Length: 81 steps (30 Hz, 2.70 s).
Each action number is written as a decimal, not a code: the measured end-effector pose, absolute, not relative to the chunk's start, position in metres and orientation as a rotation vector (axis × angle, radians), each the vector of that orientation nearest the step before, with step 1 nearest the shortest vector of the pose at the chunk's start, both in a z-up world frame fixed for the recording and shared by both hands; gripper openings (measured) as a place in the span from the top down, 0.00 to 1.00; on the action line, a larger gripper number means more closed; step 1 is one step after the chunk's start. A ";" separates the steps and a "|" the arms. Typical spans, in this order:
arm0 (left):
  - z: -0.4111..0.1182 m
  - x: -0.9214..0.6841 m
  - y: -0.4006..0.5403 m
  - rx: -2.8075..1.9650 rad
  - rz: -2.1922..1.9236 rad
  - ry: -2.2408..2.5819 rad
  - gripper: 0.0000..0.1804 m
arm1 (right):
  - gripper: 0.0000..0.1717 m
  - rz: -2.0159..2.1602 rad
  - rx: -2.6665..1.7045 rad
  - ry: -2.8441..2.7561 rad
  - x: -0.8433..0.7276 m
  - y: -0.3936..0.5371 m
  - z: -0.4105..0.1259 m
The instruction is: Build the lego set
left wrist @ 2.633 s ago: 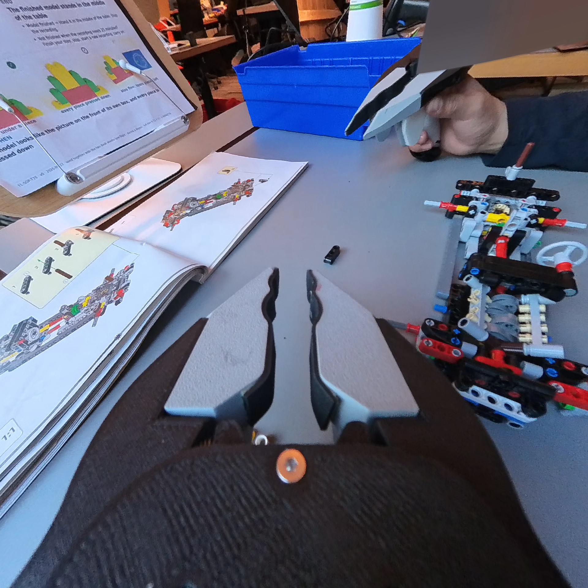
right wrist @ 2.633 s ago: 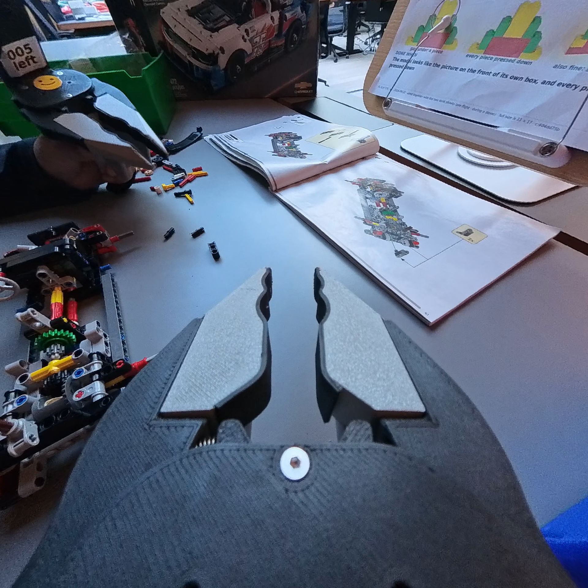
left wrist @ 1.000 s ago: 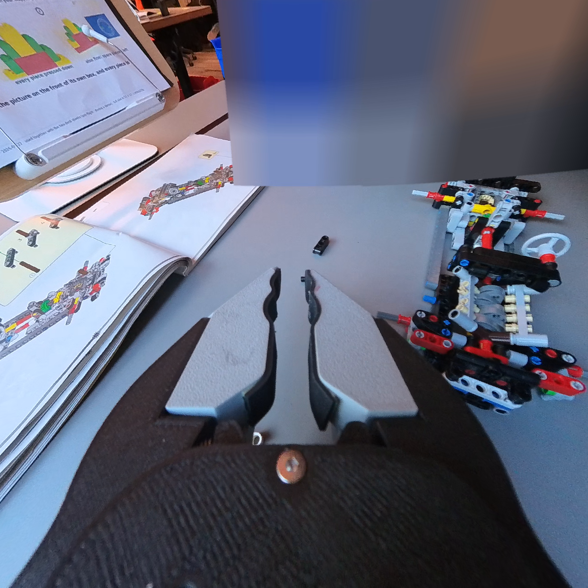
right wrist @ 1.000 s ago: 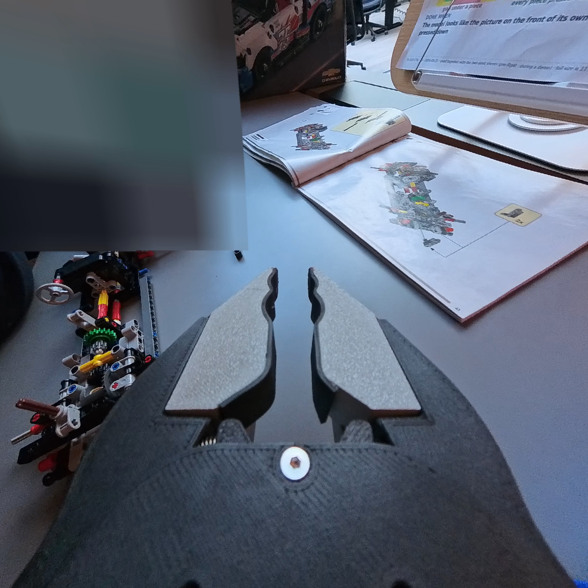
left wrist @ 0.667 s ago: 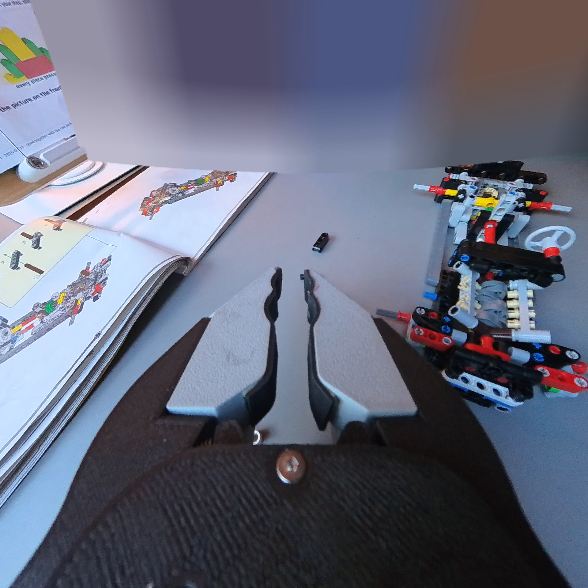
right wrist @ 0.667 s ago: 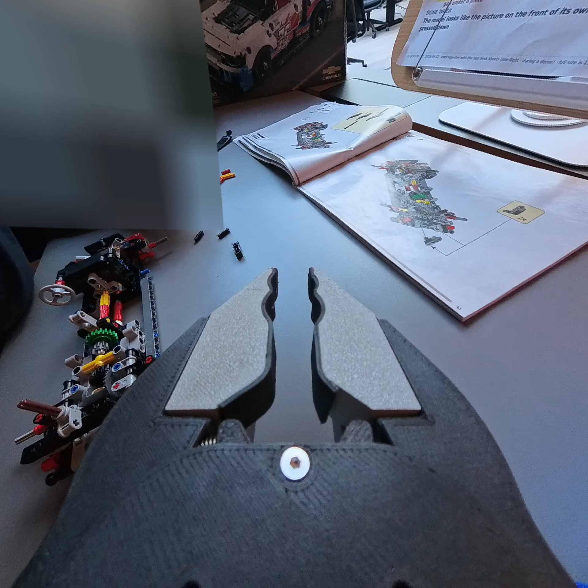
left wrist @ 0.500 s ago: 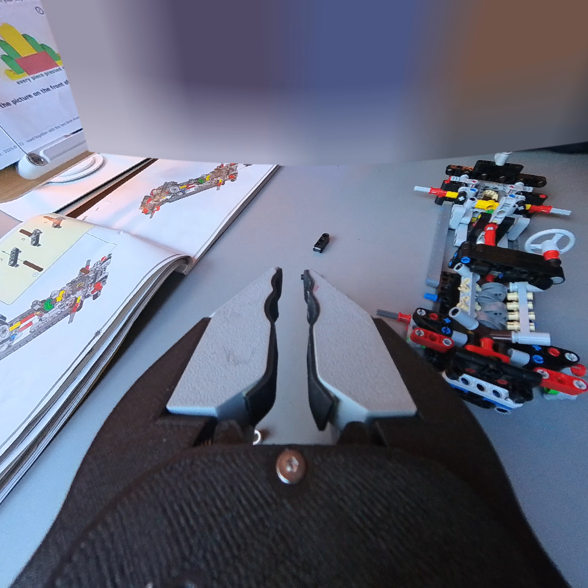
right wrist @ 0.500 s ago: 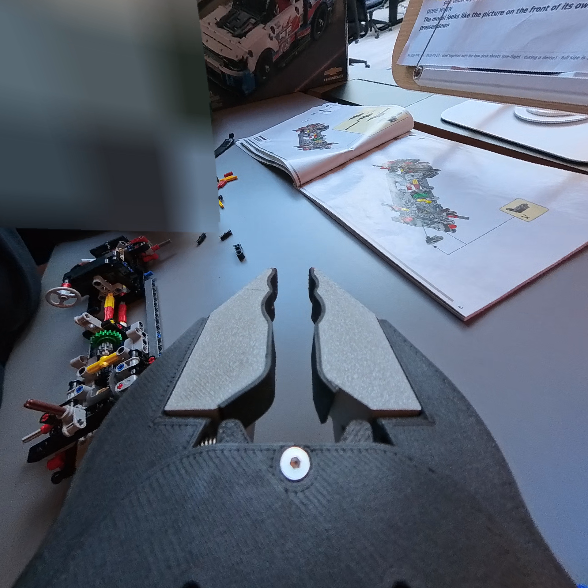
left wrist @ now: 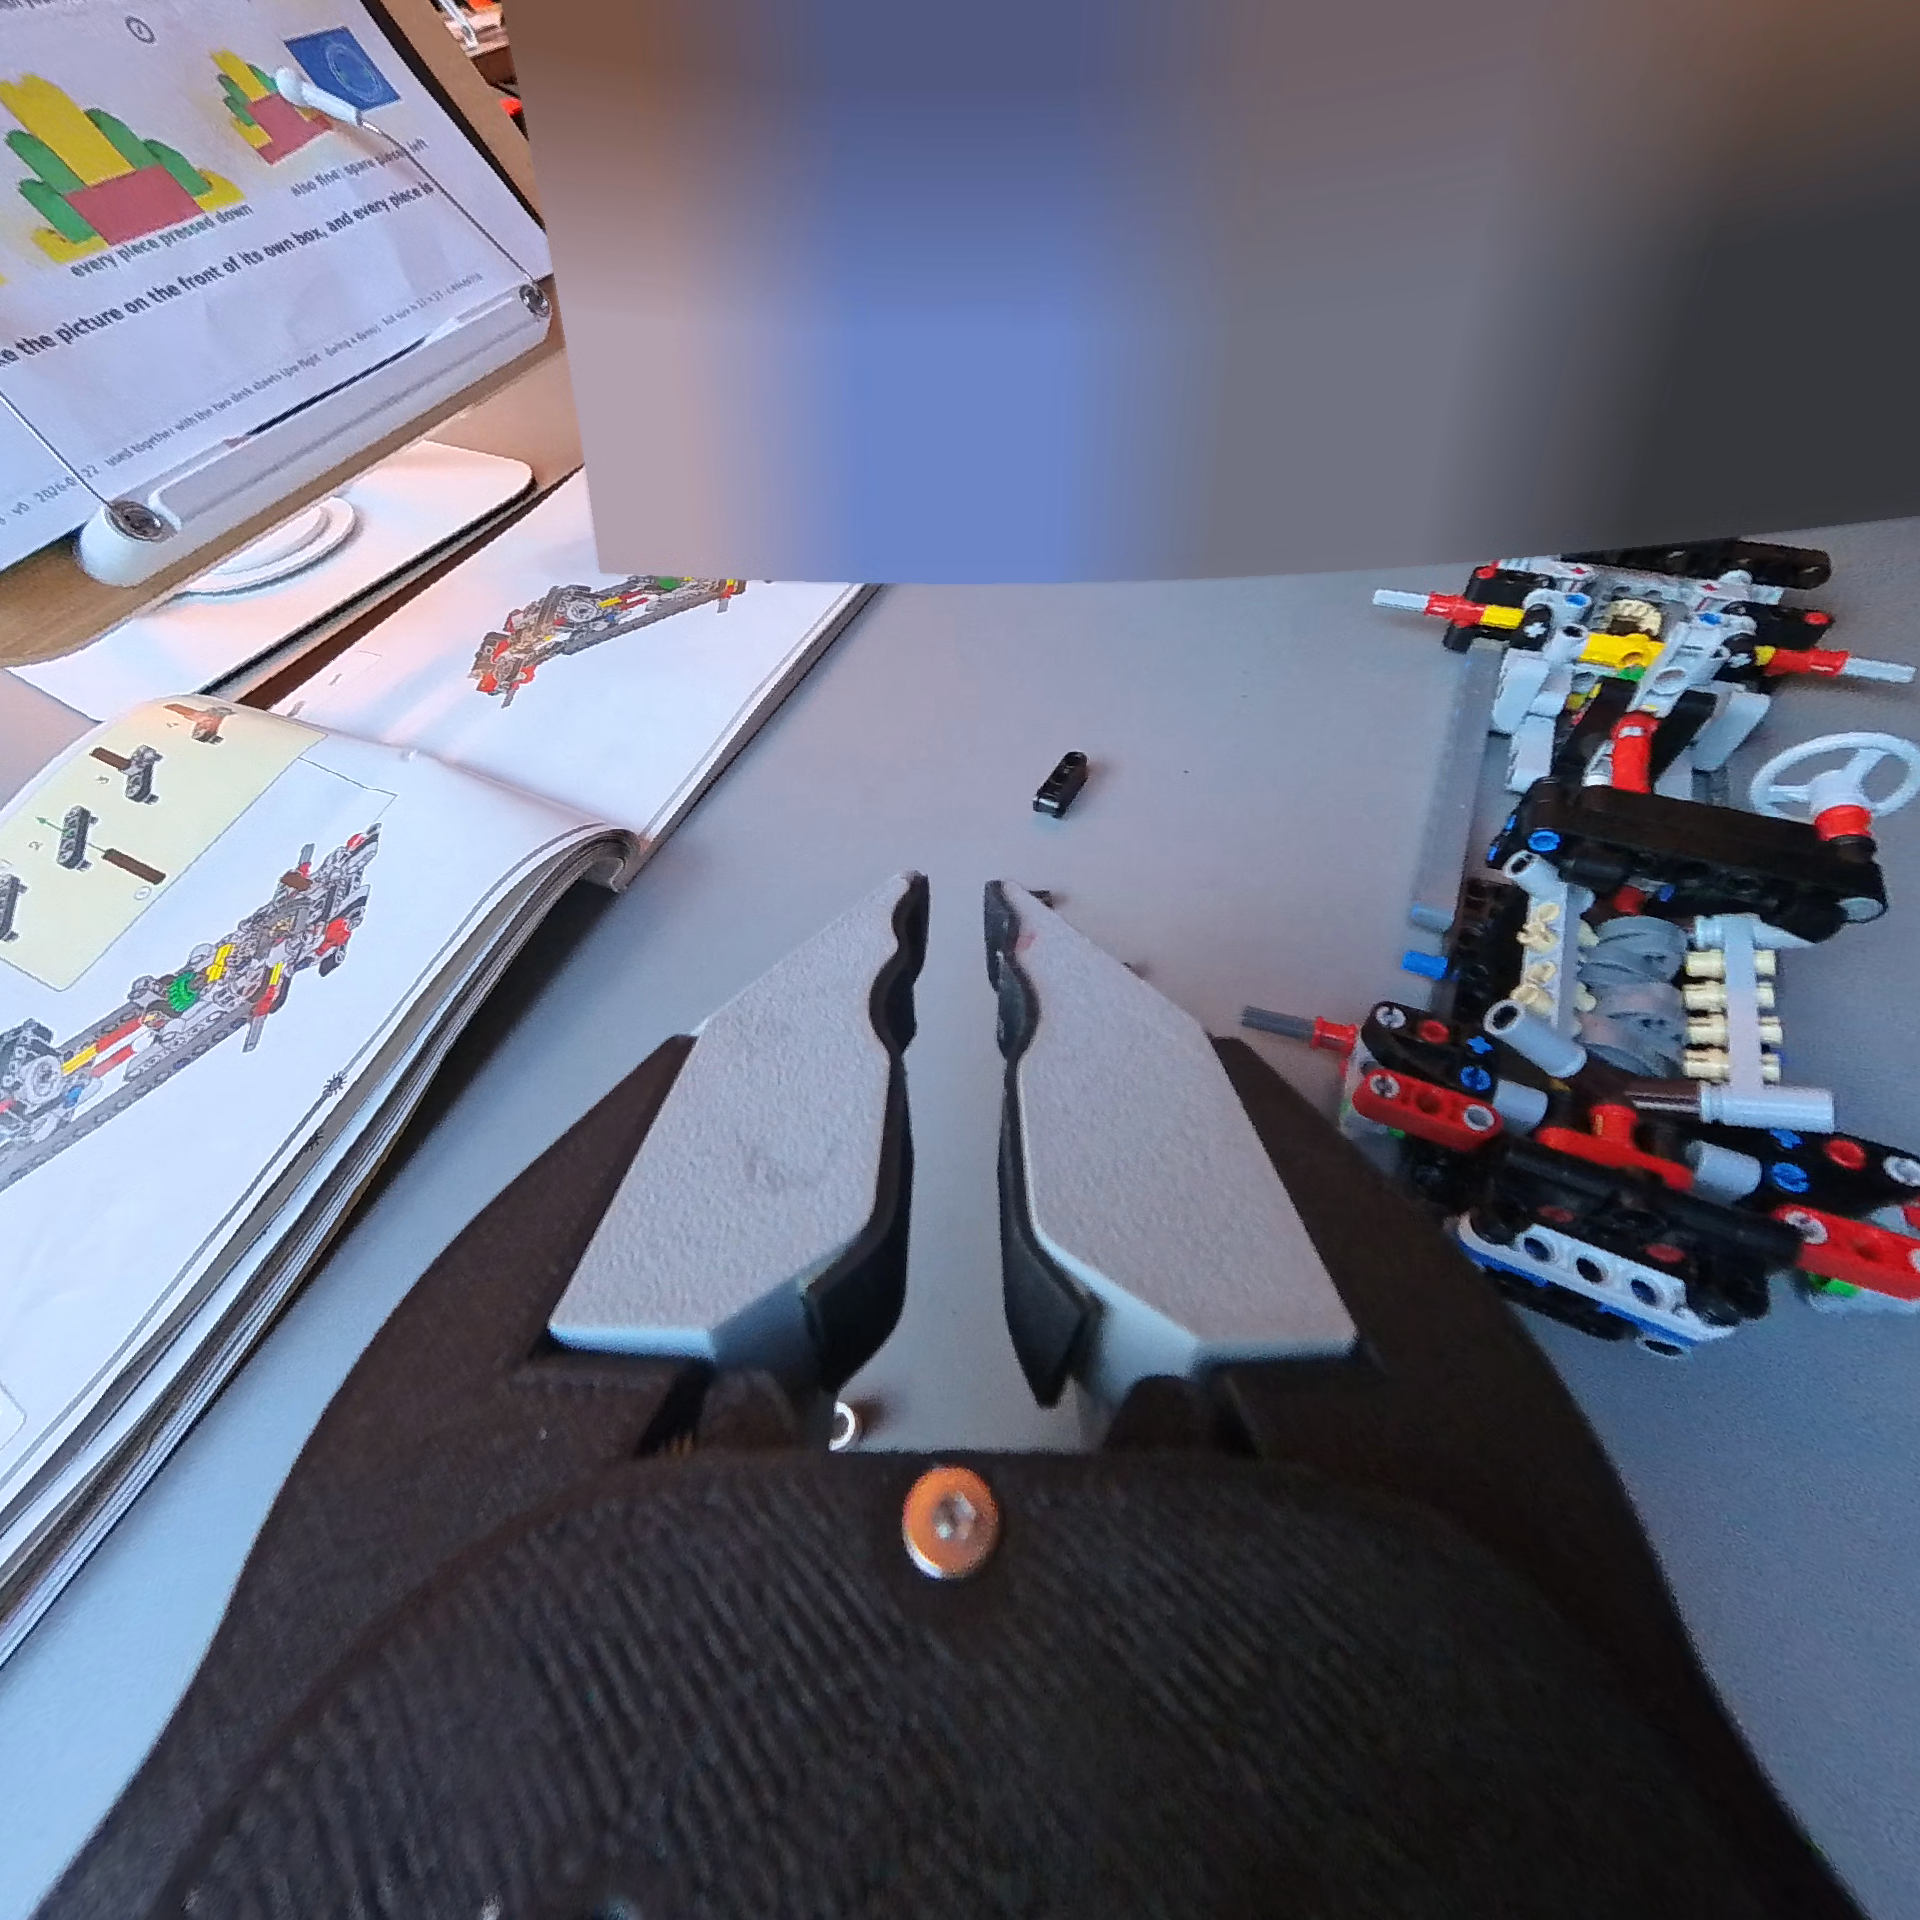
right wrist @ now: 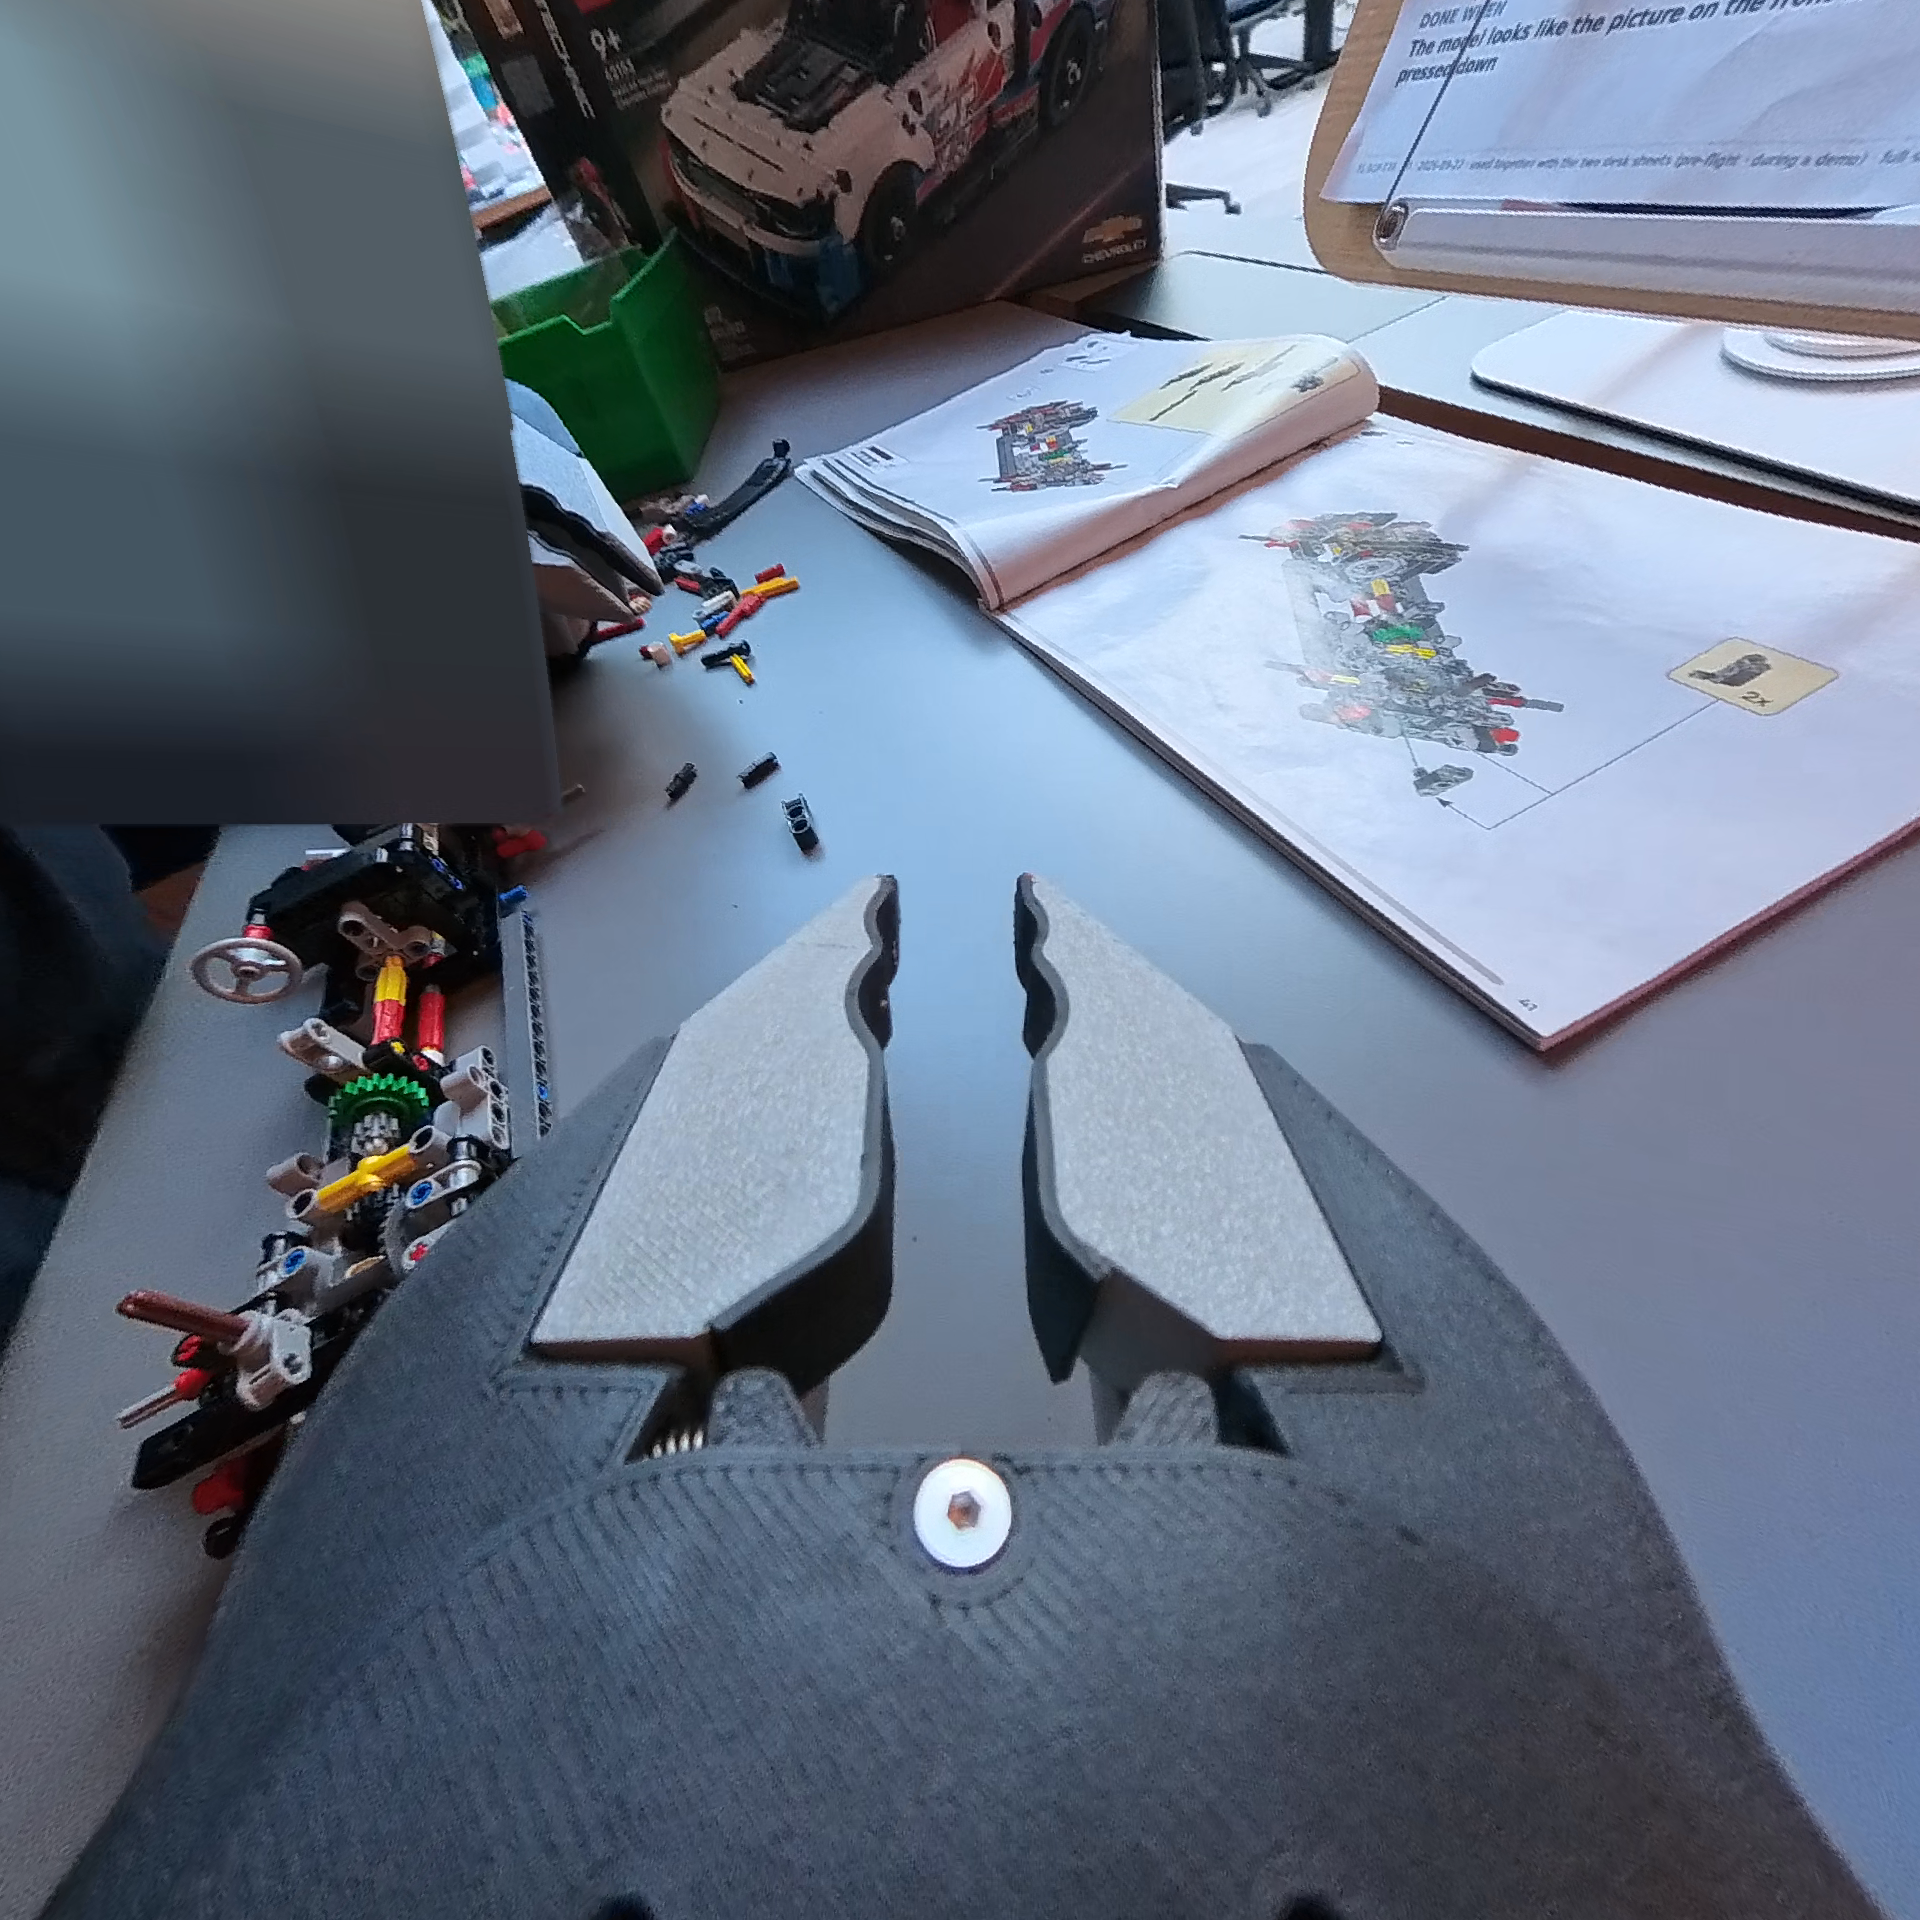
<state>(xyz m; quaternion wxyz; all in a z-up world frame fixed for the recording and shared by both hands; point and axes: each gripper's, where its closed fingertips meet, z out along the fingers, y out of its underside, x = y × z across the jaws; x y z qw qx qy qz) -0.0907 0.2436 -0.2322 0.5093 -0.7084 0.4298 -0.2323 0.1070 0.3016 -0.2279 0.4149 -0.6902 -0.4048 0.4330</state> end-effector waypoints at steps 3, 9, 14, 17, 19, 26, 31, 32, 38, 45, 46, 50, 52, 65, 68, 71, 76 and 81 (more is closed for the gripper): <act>-0.232 -0.090 0.243 -1.698 -0.544 1.041 0.96 | 0.88 1.108 -1.728 -1.008 0.108 0.302 -0.226; -0.233 -0.088 0.242 -1.678 -0.487 1.070 0.97 | 0.88 1.080 -1.736 -1.027 0.106 0.301 -0.229; -0.232 -0.093 0.245 -1.677 -0.468 1.050 0.98 | 0.88 1.080 -1.734 -1.027 0.106 0.301 -0.229; -0.231 -0.096 0.247 -1.681 -0.467 1.037 0.99 | 0.88 1.101 -1.730 -1.011 0.108 0.302 -0.227; -0.231 -0.096 0.248 -1.682 -0.465 1.037 0.99 | 0.87 1.113 -1.728 -1.003 0.108 0.302 -0.226; -0.233 -0.093 0.247 -1.673 -0.454 1.061 1.00 | 0.87 1.117 -1.746 -1.035 0.106 0.299 -0.230; -0.231 -0.094 0.249 -1.672 -0.463 1.049 1.00 | 0.86 1.162 -1.745 -1.071 0.103 0.295 -0.230; -0.231 -0.094 0.249 -1.672 -0.466 1.045 1.00 | 0.85 1.165 -1.739 -1.077 0.103 0.294 -0.230; -0.216 -0.097 0.250 -1.628 -0.482 0.992 0.98 | 0.84 1.142 -1.720 -1.126 0.101 0.289 -0.231; -0.149 -0.170 0.248 -1.638 -0.336 0.859 0.94 | 0.84 1.159 -1.676 -1.024 0.109 0.296 -0.220; -0.144 -0.189 0.244 -1.705 -0.291 0.837 0.90 | 0.84 1.160 -1.670 -1.011 0.110 0.297 -0.219; -0.159 -0.269 0.214 -2.036 -0.113 0.740 0.89 | 0.84 1.145 -1.676 -1.016 0.110 0.295 -0.220; -0.180 -0.305 0.192 -2.210 -0.034 0.713 0.89 | 0.84 1.125 -1.688 -1.033 0.108 0.295 -0.223; -0.253 -0.329 0.150 -2.566 -0.105 0.772 0.97 | 0.85 1.116 -1.694 -1.011 0.109 0.295 -0.222; -0.261 -0.332 0.149 -2.595 -0.086 0.777 0.98 | 0.85 1.128 -1.699 -1.013 0.109 0.295 -0.223; -0.265 -0.331 0.152 -2.595 -0.119 0.746 0.98 | 0.85 1.144 -1.707 -1.015 0.108 0.295 -0.223; -0.266 -0.328 0.167 -2.561 -0.083 0.773 0.98 | 0.85 1.154 -1.706 -1.013 0.109 0.294 -0.223; -0.267 -0.335 0.181 -2.571 -0.016 0.757 0.97 | 0.85 1.151 -1.708 -1.019 0.108 0.294 -0.223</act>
